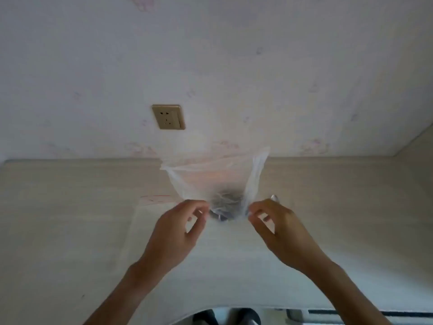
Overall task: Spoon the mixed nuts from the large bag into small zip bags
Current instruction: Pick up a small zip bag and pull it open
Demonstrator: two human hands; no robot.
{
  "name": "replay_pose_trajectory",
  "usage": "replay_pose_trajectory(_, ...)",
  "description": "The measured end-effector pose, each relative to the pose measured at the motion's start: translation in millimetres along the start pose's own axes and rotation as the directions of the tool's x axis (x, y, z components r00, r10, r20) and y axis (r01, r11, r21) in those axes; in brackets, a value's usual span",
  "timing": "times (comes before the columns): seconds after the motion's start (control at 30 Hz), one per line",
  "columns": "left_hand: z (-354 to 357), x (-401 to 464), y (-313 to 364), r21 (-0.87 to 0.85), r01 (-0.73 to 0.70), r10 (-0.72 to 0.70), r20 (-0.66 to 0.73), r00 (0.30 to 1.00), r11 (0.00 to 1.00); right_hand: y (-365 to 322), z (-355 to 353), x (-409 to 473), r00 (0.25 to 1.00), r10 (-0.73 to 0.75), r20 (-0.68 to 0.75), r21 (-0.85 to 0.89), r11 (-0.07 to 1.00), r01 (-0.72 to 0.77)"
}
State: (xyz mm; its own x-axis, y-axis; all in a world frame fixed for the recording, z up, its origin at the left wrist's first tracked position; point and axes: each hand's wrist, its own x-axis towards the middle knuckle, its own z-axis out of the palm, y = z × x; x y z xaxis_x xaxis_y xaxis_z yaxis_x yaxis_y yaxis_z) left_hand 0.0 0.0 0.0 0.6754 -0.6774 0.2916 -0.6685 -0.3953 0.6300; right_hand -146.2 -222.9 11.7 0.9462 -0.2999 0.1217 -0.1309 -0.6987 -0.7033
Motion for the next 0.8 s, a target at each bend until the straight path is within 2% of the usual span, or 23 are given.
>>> replay_pose_trajectory(0.03, -2, 8, 1, 0.031, -0.077, 0.079, -0.065, 0.995, 0.997, 0, -1, 7, 0.991, -0.103, -0.082, -0.014, 0.995, 0.102)
replay_pose_trajectory(0.1, -5, 27, 2, 0.247, -0.27, 0.318, -0.178, 0.931, 0.93, -6, -7, 26, 0.928, -0.275, -0.25, -0.094, 0.961, 0.26)
replay_pose_trajectory(0.13, -9, 37, 2, 0.343, -0.344, 0.426, -0.202, 0.882, 0.874, -11, -10, 37, 0.882, -0.353, -0.313, -0.14, 0.935, 0.325)
replay_pose_trajectory(0.2, -9, 50, -3, 0.487, -0.415, 0.556, -0.186, 0.811, 0.768, -14, -11, 55, 0.798, -0.495, -0.344, -0.264, 0.867, 0.424)
replay_pose_trajectory(0.27, -3, 55, -17, 0.55, -0.404, 0.574, -0.174, 0.801, 0.731, -9, -9, 71, 0.781, -0.561, -0.274, -0.439, 0.796, 0.418)
replay_pose_trajectory(0.37, 8, 58, -39, 0.615, -0.363, 0.569, -0.172, 0.805, 0.7, 1, 2, 83, 0.848, -0.509, -0.147, -0.611, 0.721, 0.327)
replay_pose_trajectory(0.53, 27, 38, -53, 0.597, -0.305, 0.525, -0.234, 0.818, 0.742, 17, 18, 67, 0.874, -0.47, -0.12, -0.693, 0.671, 0.266)
replay_pose_trajectory(0.67, 28, 28, -42, 0.571, -0.238, 0.429, -0.225, 0.875, 0.785, 14, 17, 52, 0.933, -0.351, -0.079, -0.65, 0.728, 0.219)
replay_pose_trajectory(0.8, 26, 23, -25, 0.59, -0.241, 0.429, -0.2, 0.881, 0.77, 12, 19, 37, 0.961, -0.273, -0.033, -0.623, 0.758, 0.194)
